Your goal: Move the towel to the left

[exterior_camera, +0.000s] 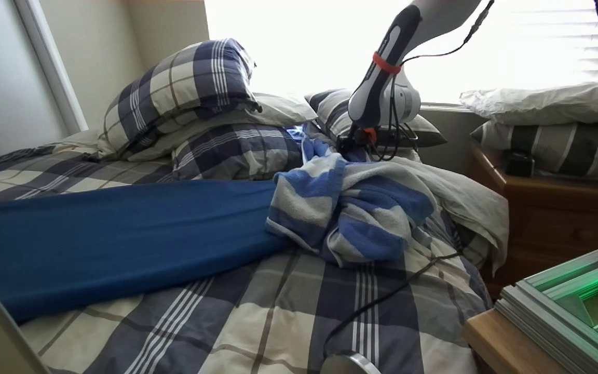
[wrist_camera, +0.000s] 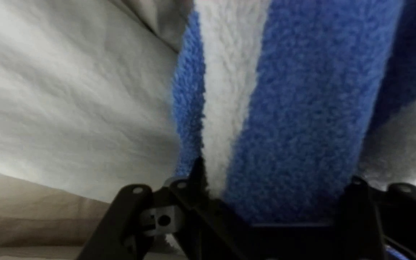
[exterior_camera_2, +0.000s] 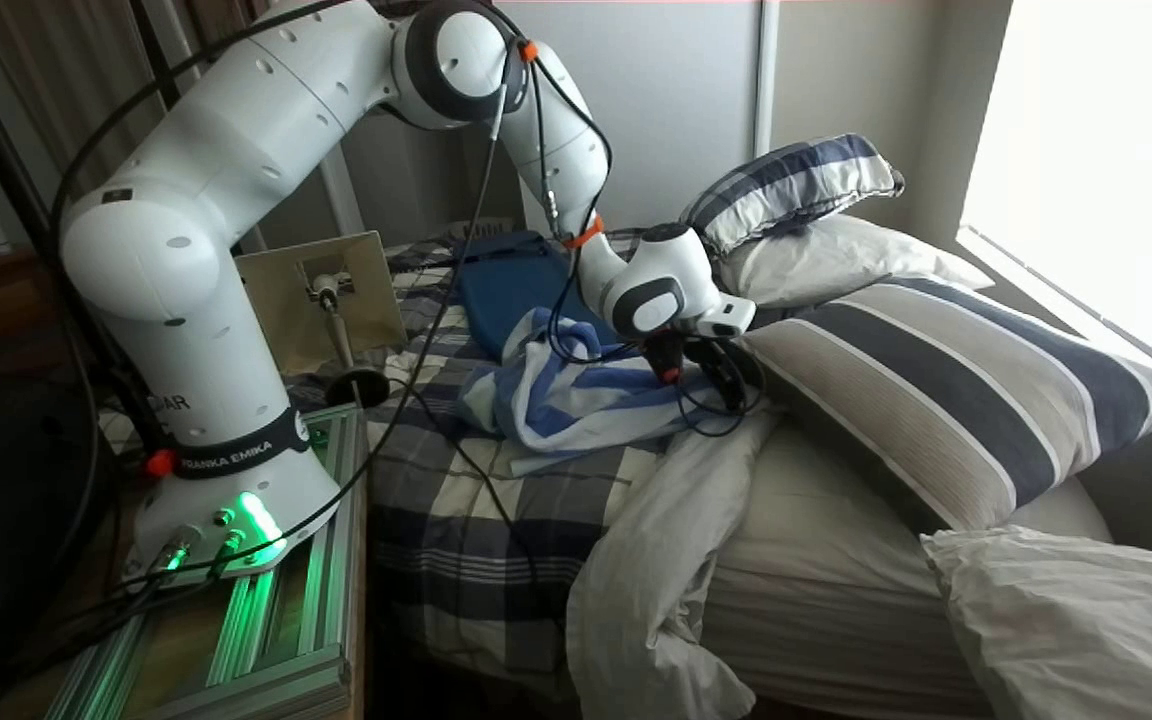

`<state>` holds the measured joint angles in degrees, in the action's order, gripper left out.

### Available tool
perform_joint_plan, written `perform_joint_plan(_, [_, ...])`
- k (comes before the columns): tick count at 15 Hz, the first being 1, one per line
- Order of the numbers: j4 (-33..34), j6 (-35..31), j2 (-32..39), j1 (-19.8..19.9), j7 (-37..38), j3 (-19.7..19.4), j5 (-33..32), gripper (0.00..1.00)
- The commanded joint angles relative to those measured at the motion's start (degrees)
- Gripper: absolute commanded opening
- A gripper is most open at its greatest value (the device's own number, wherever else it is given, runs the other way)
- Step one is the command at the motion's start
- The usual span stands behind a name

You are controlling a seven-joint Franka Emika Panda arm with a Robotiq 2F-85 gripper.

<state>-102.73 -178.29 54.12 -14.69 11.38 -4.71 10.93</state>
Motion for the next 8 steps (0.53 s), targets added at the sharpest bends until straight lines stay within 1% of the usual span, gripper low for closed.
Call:
perform_joint_plan(1, [1.28,1.53,0.04,-3.03,3.72,-1.91,0.11,0.39])
perform_joint_plan(2, [0.47,2.77,-0.88,-4.46,4.96,-3.14,0.34,0.33])
perform_joint_plan(3, [-0.84,4.58,-2.15,-6.63,6.56,-5.24,0.31,0.24])
perform_joint_plan(4, [-2.09,5.95,-3.21,-9.11,8.25,-7.84,-0.07,0.18])
perform_joint_plan(6, [-4.74,9.47,-5.80,-12.91,11.00,-11.48,-1.43,0.04])
perform_joint_plan(7, [-6.56,11.74,-7.68,-14.54,12.26,-12.76,-2.13,0.00])
perform_joint_plan(8, [-8.46,13.22,-9.03,-17.02,13.76,-15.06,-3.32,0.00])
